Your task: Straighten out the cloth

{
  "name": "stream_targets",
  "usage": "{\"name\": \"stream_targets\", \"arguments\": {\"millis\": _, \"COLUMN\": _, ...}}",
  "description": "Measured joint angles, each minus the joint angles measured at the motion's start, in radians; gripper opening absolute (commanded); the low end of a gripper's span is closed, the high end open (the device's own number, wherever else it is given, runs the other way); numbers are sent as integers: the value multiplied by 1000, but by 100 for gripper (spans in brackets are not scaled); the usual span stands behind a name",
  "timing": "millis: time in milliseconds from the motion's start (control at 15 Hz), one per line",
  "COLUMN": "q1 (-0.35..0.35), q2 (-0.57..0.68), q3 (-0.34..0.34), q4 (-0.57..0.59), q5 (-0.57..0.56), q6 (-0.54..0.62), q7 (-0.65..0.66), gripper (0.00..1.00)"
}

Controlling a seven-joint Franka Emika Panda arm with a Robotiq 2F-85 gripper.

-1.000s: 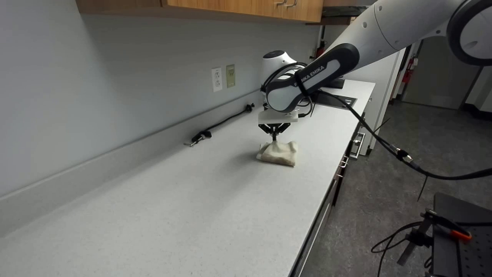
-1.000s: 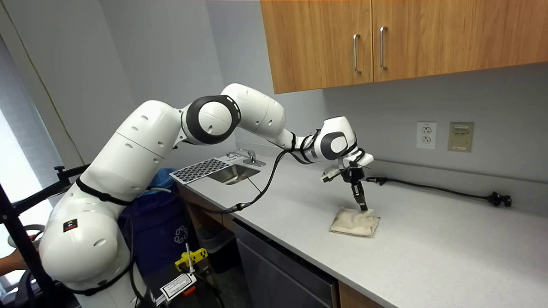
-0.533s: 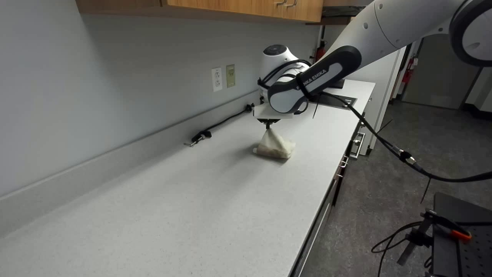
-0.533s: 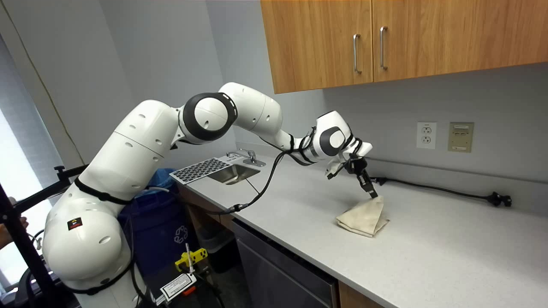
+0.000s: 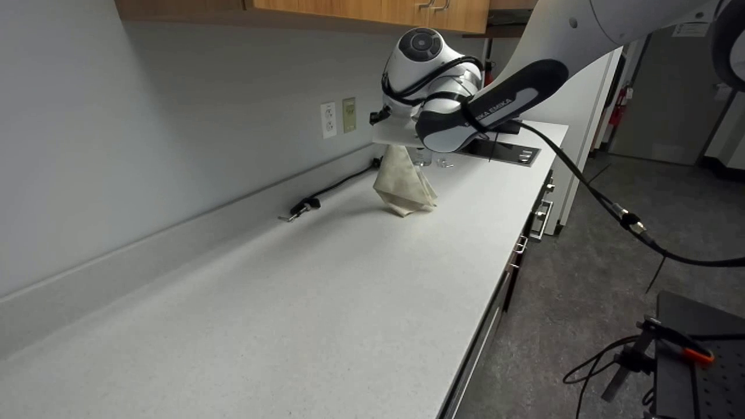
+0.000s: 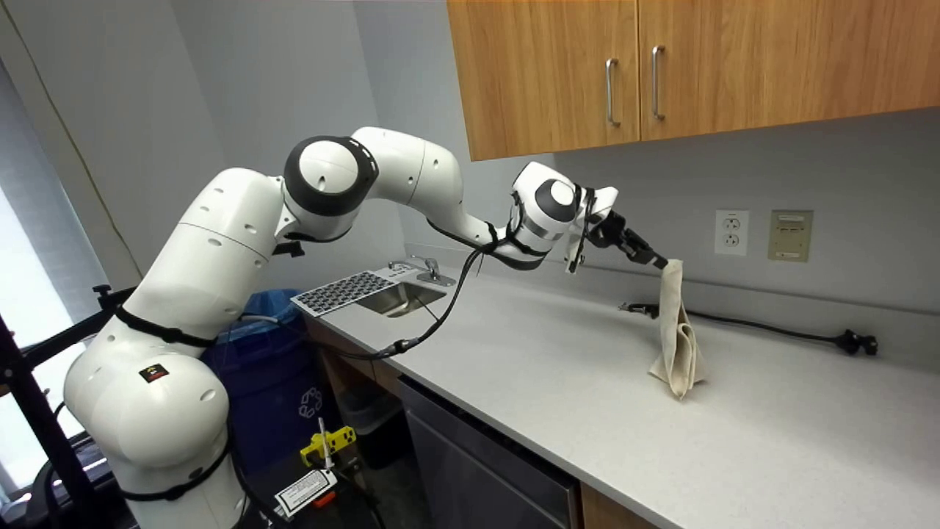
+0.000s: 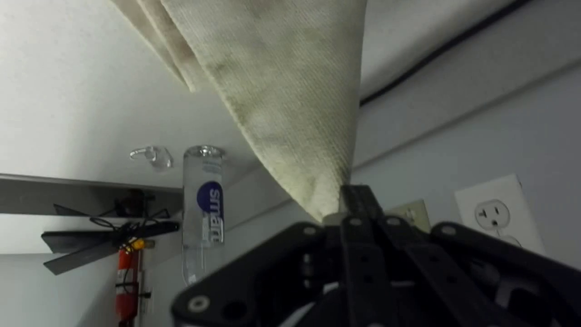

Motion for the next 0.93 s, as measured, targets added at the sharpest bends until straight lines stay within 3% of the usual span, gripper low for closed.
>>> {"name": "stream_targets", "arguments": {"millis": 67, "q1": 20, "q2": -6, "q3": -23, "q4": -9, "q5": -12, "q6": 7, "q7": 29, "gripper": 0}}
{"name": "stream_targets", "arguments": {"millis": 200, "q1": 30, "q2": -35, "q3": -4, "q4": -45, "q5": -9, "q6": 8, "q7": 27, "gripper": 0}}
{"name": "stream_targets", "arguments": {"millis": 600, "q1": -6, "q2": -181, "q3": 238, "q4": -235, "q5": 39, "q6": 36, "q7": -102, "gripper": 0}}
{"name": "stream_targets", "arguments": {"millis": 933, "q1": -82, "q2": -269, "q3": 461, "q4": -387, "q5": 209, "q6": 33, "q7": -330, "gripper": 0}}
